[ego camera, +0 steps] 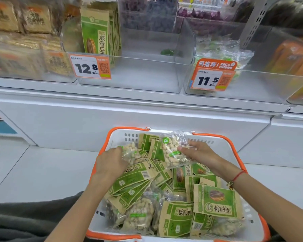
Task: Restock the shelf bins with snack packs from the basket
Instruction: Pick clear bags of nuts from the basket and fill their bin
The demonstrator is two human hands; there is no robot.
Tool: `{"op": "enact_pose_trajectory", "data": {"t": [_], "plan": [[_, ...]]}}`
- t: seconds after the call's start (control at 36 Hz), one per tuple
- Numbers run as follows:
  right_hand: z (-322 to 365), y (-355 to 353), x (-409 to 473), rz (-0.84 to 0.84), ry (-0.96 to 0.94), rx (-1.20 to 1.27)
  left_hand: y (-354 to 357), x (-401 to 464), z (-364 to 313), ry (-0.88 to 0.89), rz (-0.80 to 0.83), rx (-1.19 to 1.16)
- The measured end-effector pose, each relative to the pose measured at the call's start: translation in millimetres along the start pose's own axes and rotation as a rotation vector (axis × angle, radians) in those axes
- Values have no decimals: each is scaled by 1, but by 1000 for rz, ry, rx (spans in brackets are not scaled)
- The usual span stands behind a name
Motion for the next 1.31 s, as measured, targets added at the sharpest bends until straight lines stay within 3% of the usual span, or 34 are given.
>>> {"op": "enact_pose_trajectory", "data": {"t": [0.14,0.25,0.31,0.39,0.44,0.5,0.56,0.64,0.69,0.86,0.92,1.03,1.19,1.31], "plan": [[-1,-7,2,-25,42,36,-36,-15,-23,166,-141,-36],[-5,-10,2,-44,106,46,-29,-34,-51,504,-212,-232],[-9,-11,3,-53,131,27,-1,-33,-57,636,-124,-178],[-12,-10,1,-55,165,-26,45,-31,-55,694,171,3],[-16,-9,0,-40,188,-50,53,-31,-56,671,289,-59],[-20,-10,0,-24,207,-67,45,-31,-58,585,334,-334],[-24,-12,1,-13,213,-71,31,-24,-55,418,254,-598],[-28,-15,3,-25,214,-85,12,-13,-38,164,28,-469],[-30,-16,4,-17,208,-80,9,-7,-32,84,9,-352],[-35,-17,6,5,210,-75,35,6,-61,83,286,-72],[-36,-19,6,7,199,-94,47,13,-64,98,302,-126],[-41,-29,8,-24,179,-78,68,26,-63,106,406,-448],[-53,-38,7,14,192,-42,73,18,-94,201,517,-633],[-48,-47,2,63,154,-73,66,17,-105,293,395,-603]]}}
Point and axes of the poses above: each hand's wrist, its own x-axis towards the middle knuckle, its own y-axis out of the palm, z = x × y, the point moved 4 cm from there along x, towards the middle knuckle, and after that the axes turned 9 degrees about z, right-handed, at the moved point
